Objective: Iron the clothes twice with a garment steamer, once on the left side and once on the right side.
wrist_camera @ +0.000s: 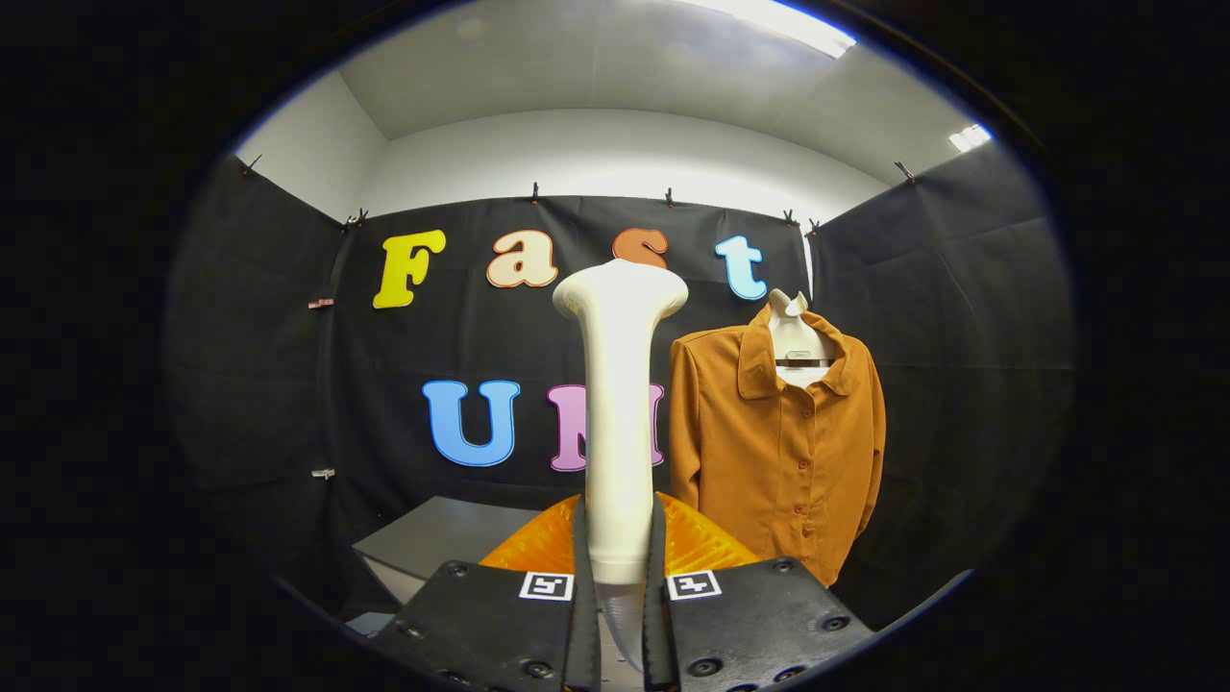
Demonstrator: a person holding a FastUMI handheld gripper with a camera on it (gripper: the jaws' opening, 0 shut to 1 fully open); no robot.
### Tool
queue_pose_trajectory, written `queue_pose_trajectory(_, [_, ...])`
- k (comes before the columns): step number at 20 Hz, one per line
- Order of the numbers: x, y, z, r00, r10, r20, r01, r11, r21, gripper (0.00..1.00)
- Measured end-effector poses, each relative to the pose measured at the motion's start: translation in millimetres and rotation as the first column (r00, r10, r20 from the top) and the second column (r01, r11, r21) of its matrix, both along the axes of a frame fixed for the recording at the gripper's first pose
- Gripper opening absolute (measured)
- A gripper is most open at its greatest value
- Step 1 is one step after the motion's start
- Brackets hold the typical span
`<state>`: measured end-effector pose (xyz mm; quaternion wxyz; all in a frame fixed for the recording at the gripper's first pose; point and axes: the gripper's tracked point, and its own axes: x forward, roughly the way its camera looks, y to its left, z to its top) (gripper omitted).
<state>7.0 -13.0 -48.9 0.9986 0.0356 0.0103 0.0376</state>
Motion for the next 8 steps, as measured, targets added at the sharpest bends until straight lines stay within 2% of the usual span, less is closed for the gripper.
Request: queue_pose_trajectory(8, [-1.7, 5.7, 1.1, 1.000, 0.005, 0.002, -0.005, 1.000, -0.002, 0.21])
